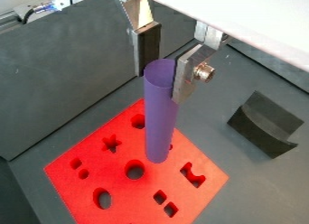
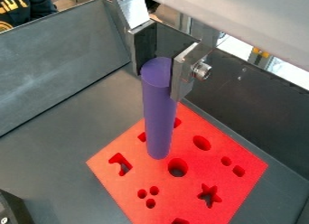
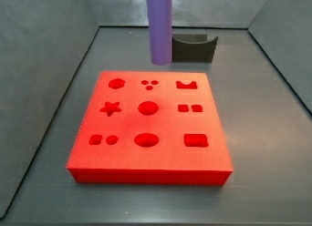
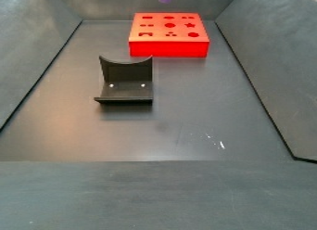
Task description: Insert the round object.
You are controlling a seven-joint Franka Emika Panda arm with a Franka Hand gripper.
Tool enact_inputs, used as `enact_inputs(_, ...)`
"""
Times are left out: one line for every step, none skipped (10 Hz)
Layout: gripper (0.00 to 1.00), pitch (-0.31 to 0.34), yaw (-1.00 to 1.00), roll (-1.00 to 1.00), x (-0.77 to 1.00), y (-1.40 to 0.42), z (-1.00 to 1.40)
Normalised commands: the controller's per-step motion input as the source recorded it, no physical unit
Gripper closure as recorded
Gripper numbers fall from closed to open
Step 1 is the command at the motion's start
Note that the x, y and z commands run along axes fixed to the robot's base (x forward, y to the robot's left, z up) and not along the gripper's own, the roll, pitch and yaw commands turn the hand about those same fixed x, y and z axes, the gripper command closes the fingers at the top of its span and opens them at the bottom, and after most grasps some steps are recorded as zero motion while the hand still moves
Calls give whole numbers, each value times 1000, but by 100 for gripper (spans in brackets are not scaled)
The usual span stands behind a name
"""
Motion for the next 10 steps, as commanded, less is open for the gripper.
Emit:
enact_inputs(100, -39, 0, -13, 203, -86, -111)
enact_inputs(100, -109, 0, -30, 303, -263, -254)
enact_inputs(100, -130, 0, -34, 383, -303, -331)
enact_inputs(100, -126, 0, -53, 389, -254, -309)
enact_inputs(100, -99, 0, -63, 349, -211, -271)
enact_inputs(100, -90, 0, -49, 349, -226, -240)
enact_inputs(100, -90, 0, -9, 329, -229, -283)
enact_inputs(100, -50, -20, 0, 203, -77, -263)
enact_inputs(100, -27, -86, 14, 80, 0, -260)
enact_inputs(100, -4, -83, 84, 0, 0, -257)
